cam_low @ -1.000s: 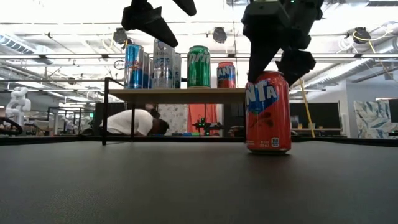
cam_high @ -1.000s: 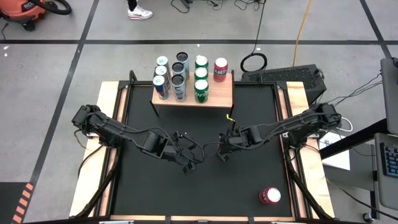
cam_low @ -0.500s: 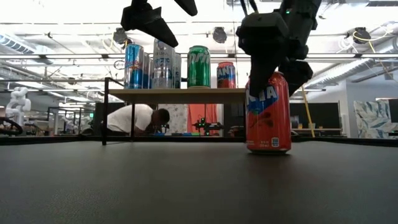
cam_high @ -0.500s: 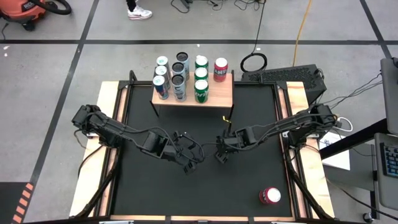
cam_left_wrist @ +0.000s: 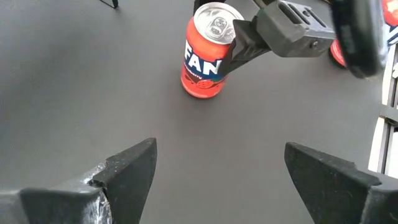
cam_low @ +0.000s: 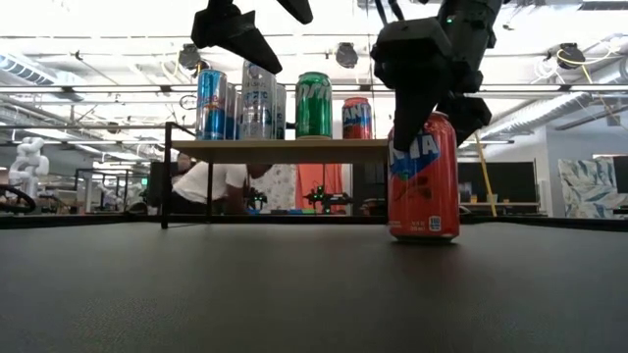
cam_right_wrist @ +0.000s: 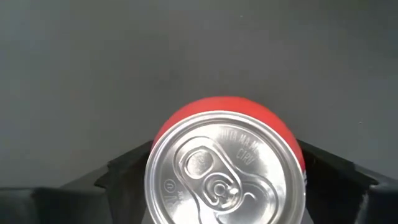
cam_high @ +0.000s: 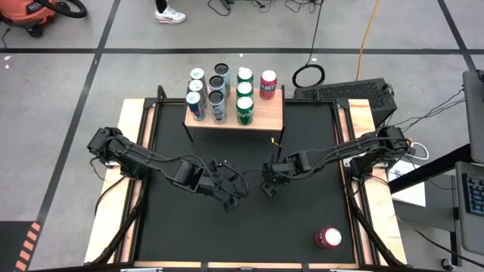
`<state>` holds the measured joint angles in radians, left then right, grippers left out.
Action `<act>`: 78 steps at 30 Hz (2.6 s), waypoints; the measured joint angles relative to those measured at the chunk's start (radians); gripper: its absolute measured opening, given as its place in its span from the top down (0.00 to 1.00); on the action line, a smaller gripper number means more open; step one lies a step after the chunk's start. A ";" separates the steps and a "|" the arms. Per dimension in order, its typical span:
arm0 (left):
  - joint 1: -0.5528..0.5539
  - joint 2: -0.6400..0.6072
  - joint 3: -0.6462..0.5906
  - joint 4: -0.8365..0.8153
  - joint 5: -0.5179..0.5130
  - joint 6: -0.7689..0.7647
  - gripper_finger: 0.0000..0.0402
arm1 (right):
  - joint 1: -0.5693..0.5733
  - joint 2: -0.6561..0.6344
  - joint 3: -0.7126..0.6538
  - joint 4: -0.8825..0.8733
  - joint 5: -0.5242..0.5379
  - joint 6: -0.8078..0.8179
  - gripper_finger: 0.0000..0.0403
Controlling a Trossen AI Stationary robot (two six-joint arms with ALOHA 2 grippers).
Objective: Place canned beverage on shelf
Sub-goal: Put the top orange soda can on the shelf
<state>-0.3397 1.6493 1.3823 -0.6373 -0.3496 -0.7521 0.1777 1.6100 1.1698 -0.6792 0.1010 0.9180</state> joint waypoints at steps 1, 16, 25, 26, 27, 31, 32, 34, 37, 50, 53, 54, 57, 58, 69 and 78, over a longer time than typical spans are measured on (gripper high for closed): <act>0.000 0.000 0.000 0.000 0.000 0.000 0.12 | -0.002 0.000 0.000 0.000 -0.002 -0.003 0.19; 0.000 0.000 0.000 0.000 0.000 -0.001 0.12 | -0.021 -0.001 0.001 0.002 -0.080 0.000 0.15; 0.000 0.000 0.000 0.000 0.000 -0.001 0.12 | -0.021 -0.004 0.001 0.002 -0.104 0.005 0.11; 0.000 0.000 0.000 0.000 0.000 -0.001 0.12 | -0.021 -0.004 0.001 0.002 -0.105 0.006 0.11; 0.000 0.000 0.000 0.000 0.000 -0.001 0.12 | -0.021 -0.004 0.001 0.002 -0.105 0.011 0.12; 0.000 0.000 0.000 0.000 0.000 -0.002 0.12 | -0.021 -0.004 0.001 0.002 -0.105 0.019 0.12; 0.000 0.000 0.000 0.000 0.000 -0.002 0.12 | -0.021 -0.004 0.001 0.002 -0.105 0.020 0.12; 0.000 0.000 0.000 0.000 0.000 -0.002 0.12 | -0.021 -0.004 0.001 0.002 -0.105 0.020 0.12; 0.000 0.000 0.000 0.000 0.000 -0.002 0.12 | -0.021 -0.004 0.001 0.001 -0.104 0.024 0.12; 0.000 0.000 0.000 0.000 0.000 -0.003 0.12 | -0.034 -0.008 0.013 -0.025 -0.107 0.039 0.12; 0.000 0.000 0.000 0.000 0.000 -0.003 0.12 | -0.038 -0.010 0.038 -0.039 -0.107 0.039 0.12; 0.000 0.000 0.000 0.000 0.000 -0.004 0.12 | -0.040 -0.010 0.045 -0.051 -0.107 0.036 0.12; 0.000 0.000 0.000 0.000 0.000 -0.004 0.12 | -0.048 -0.010 0.050 -0.061 -0.110 0.015 0.12; 0.000 0.000 0.000 0.000 0.000 -0.004 0.12 | -0.049 -0.010 0.050 -0.066 -0.114 0.011 0.12; 0.000 0.000 0.000 0.001 0.000 -0.004 0.12 | -0.053 -0.010 0.050 -0.051 -0.133 -0.018 0.12; 0.000 0.000 0.000 0.001 0.000 -0.003 0.12 | -0.053 0.012 0.050 -0.043 -0.133 -0.059 0.13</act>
<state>-0.3397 1.6493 1.3823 -0.6365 -0.3492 -0.7555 0.1246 1.6217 1.2201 -0.7225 -0.0316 0.8589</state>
